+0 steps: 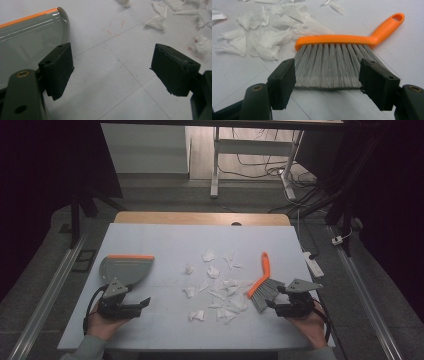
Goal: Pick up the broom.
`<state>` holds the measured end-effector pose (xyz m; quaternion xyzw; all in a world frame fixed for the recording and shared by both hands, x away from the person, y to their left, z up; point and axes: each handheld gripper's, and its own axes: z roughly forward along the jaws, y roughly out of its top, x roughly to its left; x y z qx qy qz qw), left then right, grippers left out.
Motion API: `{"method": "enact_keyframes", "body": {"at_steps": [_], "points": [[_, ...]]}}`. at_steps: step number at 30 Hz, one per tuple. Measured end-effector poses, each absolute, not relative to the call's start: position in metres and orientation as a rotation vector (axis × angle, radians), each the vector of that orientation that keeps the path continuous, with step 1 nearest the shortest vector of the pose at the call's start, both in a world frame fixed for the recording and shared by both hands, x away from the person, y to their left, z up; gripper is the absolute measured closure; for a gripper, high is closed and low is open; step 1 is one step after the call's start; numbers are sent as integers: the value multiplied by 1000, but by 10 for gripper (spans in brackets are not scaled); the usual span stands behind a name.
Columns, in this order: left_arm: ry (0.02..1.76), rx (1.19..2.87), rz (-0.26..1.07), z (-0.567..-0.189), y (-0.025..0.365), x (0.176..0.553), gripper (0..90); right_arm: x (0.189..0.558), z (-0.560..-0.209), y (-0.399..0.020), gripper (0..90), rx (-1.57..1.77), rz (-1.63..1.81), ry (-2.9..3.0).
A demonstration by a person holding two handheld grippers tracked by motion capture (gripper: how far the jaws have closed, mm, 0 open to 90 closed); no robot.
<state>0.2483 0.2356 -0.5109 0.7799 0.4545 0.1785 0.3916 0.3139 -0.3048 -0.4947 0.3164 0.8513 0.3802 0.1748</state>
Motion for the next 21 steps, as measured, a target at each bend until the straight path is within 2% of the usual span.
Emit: {"method": "enact_keyframes", "body": {"at_steps": [21], "points": [[1141,1991,460,-511,233,247,192,315,-496,-305,300,894,1047,2417]]}}
